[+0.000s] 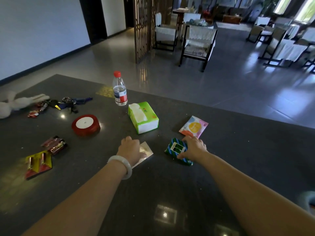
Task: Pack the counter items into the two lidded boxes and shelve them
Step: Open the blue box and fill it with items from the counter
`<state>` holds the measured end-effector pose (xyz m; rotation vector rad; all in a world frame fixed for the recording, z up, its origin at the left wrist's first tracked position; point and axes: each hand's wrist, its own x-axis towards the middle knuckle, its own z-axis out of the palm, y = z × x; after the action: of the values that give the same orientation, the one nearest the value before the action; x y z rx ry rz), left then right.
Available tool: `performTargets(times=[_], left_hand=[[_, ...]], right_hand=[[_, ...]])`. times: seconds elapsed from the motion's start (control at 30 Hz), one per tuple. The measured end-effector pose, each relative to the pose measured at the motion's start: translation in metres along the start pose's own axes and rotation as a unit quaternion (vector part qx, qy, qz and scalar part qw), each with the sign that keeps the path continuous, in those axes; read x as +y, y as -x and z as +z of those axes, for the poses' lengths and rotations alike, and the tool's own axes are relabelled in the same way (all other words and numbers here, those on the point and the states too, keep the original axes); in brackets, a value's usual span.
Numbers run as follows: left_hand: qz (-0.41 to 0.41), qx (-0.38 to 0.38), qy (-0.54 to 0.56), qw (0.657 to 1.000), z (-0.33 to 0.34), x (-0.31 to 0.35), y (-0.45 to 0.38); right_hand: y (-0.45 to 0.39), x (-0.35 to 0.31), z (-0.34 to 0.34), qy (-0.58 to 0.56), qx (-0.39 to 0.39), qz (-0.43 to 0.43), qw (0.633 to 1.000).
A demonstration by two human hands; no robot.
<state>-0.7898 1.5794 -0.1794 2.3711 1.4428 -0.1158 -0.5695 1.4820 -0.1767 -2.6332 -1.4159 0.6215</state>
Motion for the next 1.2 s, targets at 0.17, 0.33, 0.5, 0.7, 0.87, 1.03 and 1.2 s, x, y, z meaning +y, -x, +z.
performTargets(times=[0.17,0.33,0.5,0.7,0.87,1.03,1.2], left_hand=[[0.013,0.001,0.113,0.994,0.004,0.001,0.018],[-0.003,0.013,0.199,0.98,0.006,0.01,0.036],[-0.02,0.0,0.315,0.949,0.005,0.041,0.05],[-0.005,-0.015,0.452,0.892,-0.006,0.104,0.081],[0.049,-0.025,0.489,0.871,-0.007,0.174,0.115],[0.073,-0.04,0.456,0.886,0.015,0.252,0.151],[0.092,-0.032,0.426,0.9,0.037,0.312,0.184]], right_hand=[[0.025,0.005,0.002,-0.044,-0.007,0.025,0.999],[0.052,0.013,-0.012,-0.139,-0.031,0.058,0.988],[0.083,0.039,-0.029,-0.341,0.008,0.093,0.936],[0.12,0.076,-0.061,-0.466,0.052,0.079,0.88],[0.159,0.133,-0.088,-0.5,0.106,0.068,0.857],[0.209,0.224,-0.105,-0.495,0.158,0.099,0.849],[0.245,0.302,-0.108,-0.547,0.172,0.143,0.807]])
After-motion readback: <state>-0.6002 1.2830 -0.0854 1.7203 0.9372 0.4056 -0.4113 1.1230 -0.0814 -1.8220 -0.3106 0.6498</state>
